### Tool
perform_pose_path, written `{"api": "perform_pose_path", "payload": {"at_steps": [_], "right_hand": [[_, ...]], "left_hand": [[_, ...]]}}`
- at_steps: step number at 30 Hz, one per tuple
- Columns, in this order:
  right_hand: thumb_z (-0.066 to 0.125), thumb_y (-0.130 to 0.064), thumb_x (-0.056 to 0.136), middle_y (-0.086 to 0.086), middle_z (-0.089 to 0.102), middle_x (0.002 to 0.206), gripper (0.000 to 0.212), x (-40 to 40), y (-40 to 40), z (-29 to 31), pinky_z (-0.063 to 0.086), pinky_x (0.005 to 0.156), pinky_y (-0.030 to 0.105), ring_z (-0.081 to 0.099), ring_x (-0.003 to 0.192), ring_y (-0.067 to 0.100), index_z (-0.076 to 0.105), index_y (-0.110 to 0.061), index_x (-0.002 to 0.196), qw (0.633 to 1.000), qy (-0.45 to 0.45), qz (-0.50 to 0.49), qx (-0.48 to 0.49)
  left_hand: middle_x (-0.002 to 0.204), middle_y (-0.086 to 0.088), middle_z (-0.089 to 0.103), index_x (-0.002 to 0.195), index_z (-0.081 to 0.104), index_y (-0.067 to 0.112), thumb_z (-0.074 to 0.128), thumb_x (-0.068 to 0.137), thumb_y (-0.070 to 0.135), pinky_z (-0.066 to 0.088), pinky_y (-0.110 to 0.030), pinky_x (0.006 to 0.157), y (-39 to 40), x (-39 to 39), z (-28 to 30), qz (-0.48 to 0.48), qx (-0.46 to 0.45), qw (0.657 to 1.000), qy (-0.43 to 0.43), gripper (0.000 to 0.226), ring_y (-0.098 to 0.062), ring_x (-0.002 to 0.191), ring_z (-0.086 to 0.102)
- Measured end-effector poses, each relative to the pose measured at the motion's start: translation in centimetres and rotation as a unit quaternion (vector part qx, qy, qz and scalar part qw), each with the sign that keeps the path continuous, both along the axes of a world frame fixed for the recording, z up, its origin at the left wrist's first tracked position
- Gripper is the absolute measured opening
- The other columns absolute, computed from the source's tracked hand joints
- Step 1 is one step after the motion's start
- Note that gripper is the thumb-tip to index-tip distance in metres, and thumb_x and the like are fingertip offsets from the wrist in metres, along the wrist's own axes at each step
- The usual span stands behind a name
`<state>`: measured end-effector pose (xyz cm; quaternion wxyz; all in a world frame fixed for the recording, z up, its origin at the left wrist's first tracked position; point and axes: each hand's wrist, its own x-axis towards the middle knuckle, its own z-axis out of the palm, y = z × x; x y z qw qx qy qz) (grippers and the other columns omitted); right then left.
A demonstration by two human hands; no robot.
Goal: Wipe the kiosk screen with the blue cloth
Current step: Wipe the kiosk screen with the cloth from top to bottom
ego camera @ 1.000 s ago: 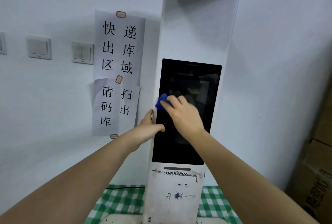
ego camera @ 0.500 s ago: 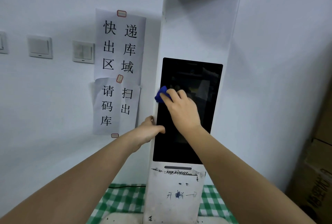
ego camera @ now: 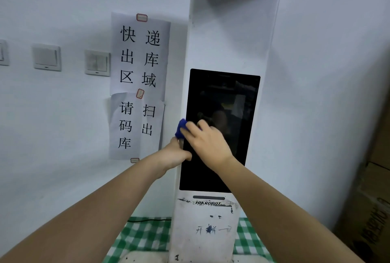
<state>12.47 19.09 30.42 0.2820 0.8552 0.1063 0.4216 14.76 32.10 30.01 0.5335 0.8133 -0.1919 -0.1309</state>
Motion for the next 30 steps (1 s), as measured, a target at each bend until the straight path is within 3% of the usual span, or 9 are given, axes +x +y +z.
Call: {"api": "perform_pose_path", "payload": {"at_steps": [2, 4, 7, 14, 16, 19, 23, 26, 30], "right_hand": [[0.081, -0.013, 0.058, 0.003, 0.060, 0.105, 0.059, -0.3, -0.9, 0.3, 0.045, 0.051, 0.028, 0.055, 0.081, 0.022, 0.064, -0.014, 0.115, 0.999, 0.012, 0.009, -0.029], [0.078, -0.007, 0.059, 0.005, 0.061, 0.105, 0.057, -0.5, -1.7, 1.6, 0.044, 0.049, 0.029, 0.056, 0.081, 0.025, 0.065, -0.013, 0.114, 0.999, -0.033, 0.006, 0.034], [0.076, 0.004, 0.057, 0.009, 0.061, 0.108, 0.064, -0.5, -1.9, 2.3, 0.046, 0.048, 0.030, 0.055, 0.080, 0.027, 0.063, -0.009, 0.118, 0.986, -0.084, 0.001, 0.145], [0.080, -0.001, 0.055, 0.007, 0.060, 0.109, 0.071, -1.1, -3.7, 0.4, 0.047, 0.051, 0.031, 0.055, 0.081, 0.026, 0.061, -0.009, 0.123, 1.000, -0.005, 0.027, 0.009], [0.077, 0.002, 0.057, 0.007, 0.060, 0.108, 0.067, -1.1, -4.2, 1.6, 0.047, 0.049, 0.032, 0.055, 0.081, 0.028, 0.061, -0.010, 0.121, 0.998, -0.042, 0.010, 0.052], [0.075, 0.008, 0.056, 0.009, 0.061, 0.108, 0.068, -1.1, -3.8, 1.4, 0.045, 0.046, 0.030, 0.055, 0.078, 0.028, 0.062, -0.009, 0.120, 0.985, -0.087, 0.005, 0.147], [0.077, 0.003, 0.055, 0.006, 0.061, 0.107, 0.069, -1.5, -4.0, -1.3, 0.045, 0.046, 0.030, 0.055, 0.077, 0.025, 0.062, -0.010, 0.120, 0.997, -0.034, 0.016, 0.074], [0.078, -0.001, 0.056, 0.006, 0.061, 0.108, 0.069, -1.9, -5.1, 0.1, 0.044, 0.049, 0.031, 0.056, 0.079, 0.026, 0.062, -0.011, 0.122, 0.999, -0.031, 0.013, 0.019], [0.077, 0.007, 0.055, 0.008, 0.061, 0.109, 0.069, -1.5, -5.2, 1.5, 0.045, 0.046, 0.029, 0.056, 0.077, 0.028, 0.063, -0.010, 0.120, 0.983, -0.112, -0.011, 0.144]], "left_hand": [[0.118, -0.001, 0.046, 0.143, 0.025, 0.016, 0.053, 0.086, 0.004, 0.043, -0.027, 0.085, -0.1, -0.1, 0.2, 0.000, 0.003, 1.000, -0.008, 0.065, -0.017, 0.107, 0.047], [0.132, -0.004, 0.044, 0.147, 0.020, 0.015, 0.054, 0.085, 0.006, 0.043, -0.031, 0.098, -0.1, 0.0, 0.1, 0.005, 0.003, 1.000, -0.009, 0.072, -0.021, 0.118, 0.046], [0.155, -0.005, 0.026, 0.152, 0.006, 0.018, 0.056, 0.085, 0.008, 0.035, -0.038, 0.111, -0.1, 0.1, -0.1, 0.008, 0.002, 1.000, -0.008, 0.085, -0.025, 0.137, 0.035], [0.153, -0.006, 0.025, 0.152, 0.005, 0.020, 0.054, 0.088, 0.008, 0.040, -0.030, 0.095, -0.5, -0.6, 0.4, 0.017, -0.004, 0.999, -0.035, 0.082, -0.025, 0.130, 0.040], [0.154, -0.006, 0.024, 0.152, 0.002, 0.021, 0.054, 0.089, 0.007, 0.037, -0.029, 0.091, -0.5, -0.6, 0.6, 0.013, -0.005, 0.999, -0.038, 0.083, -0.025, 0.132, 0.037], [0.156, -0.005, 0.018, 0.152, -0.004, 0.025, 0.055, 0.089, 0.007, 0.038, -0.032, 0.098, -0.7, -0.7, 0.8, 0.020, -0.012, 0.999, -0.043, 0.088, -0.026, 0.137, 0.032], [0.158, -0.006, 0.014, 0.152, -0.006, 0.027, 0.055, 0.087, 0.006, 0.031, -0.025, 0.093, -0.9, -0.8, 0.6, 0.026, -0.024, 0.998, -0.050, 0.092, -0.023, 0.140, 0.027], [0.158, -0.005, 0.014, 0.152, -0.007, 0.028, 0.055, 0.088, 0.007, 0.030, -0.025, 0.094, -0.9, -0.9, 0.6, 0.024, -0.022, 0.998, -0.047, 0.092, -0.023, 0.140, 0.027], [0.157, -0.005, 0.015, 0.152, -0.008, 0.029, 0.056, 0.089, 0.008, 0.036, -0.034, 0.101, -0.9, -1.0, 1.0, 0.017, -0.013, 0.999, -0.038, 0.092, -0.026, 0.139, 0.029]]}}
